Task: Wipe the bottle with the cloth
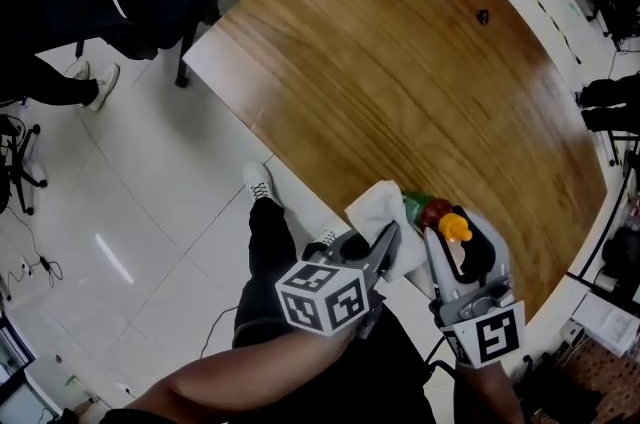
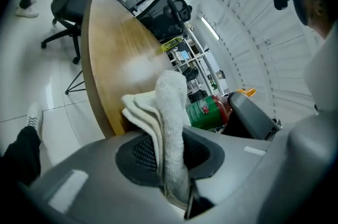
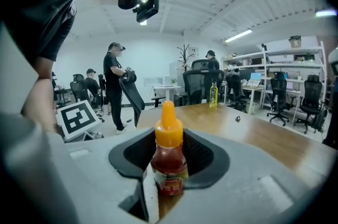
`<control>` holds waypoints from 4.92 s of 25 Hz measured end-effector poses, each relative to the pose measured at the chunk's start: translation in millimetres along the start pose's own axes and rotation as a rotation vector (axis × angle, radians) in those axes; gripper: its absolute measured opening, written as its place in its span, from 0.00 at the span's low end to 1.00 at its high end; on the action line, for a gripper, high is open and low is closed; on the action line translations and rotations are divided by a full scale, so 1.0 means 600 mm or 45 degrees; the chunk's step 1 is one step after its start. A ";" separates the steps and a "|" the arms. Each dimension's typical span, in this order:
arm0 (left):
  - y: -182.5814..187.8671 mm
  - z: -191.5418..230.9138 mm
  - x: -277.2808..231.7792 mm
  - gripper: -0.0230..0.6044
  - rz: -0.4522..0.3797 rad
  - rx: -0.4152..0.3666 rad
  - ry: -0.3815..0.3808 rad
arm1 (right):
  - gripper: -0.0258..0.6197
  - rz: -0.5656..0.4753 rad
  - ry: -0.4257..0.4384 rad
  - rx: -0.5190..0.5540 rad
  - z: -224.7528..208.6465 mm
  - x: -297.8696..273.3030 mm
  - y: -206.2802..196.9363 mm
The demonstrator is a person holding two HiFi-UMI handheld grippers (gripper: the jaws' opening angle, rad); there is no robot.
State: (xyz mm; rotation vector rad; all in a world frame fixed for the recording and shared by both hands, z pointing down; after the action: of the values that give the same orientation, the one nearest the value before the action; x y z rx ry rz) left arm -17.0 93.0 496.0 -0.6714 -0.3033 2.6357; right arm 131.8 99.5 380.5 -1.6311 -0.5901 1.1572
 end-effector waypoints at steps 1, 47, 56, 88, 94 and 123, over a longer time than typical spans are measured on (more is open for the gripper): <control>0.002 0.001 0.000 0.19 0.025 0.001 0.017 | 0.26 -0.001 0.001 0.006 0.001 0.000 -0.002; 0.197 -0.091 -0.298 0.19 2.312 -0.864 -0.811 | 0.26 0.063 0.636 0.351 -0.034 -0.014 -0.002; 0.165 -0.097 -0.310 0.19 2.389 -1.170 -0.627 | 0.26 0.074 0.626 0.361 -0.032 -0.013 -0.004; 0.310 -0.200 0.001 0.19 0.745 -0.774 -0.390 | 0.35 0.072 0.150 0.121 0.005 -0.001 -0.008; 0.269 -0.198 0.031 0.19 0.596 -0.520 -0.387 | 0.25 0.051 0.104 0.182 0.009 -0.010 -0.013; 0.165 -0.331 -0.004 0.19 1.006 -1.653 -0.056 | 0.25 0.117 0.068 0.172 0.014 -0.019 -0.008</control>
State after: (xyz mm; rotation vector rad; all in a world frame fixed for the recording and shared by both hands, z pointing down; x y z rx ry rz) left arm 51.0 24.6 296.3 -1.2694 -2.2416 2.8295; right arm 120.4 95.8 389.3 -1.5818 -0.3979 1.1903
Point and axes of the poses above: the fingertips, and each gripper's own axes: x backward along the fingers, z to its left, y out of its top, the point moved 10 cm from there along x, backward along the fingers, and after that the axes turned 2 degrees about z, right-handed, at the moved point
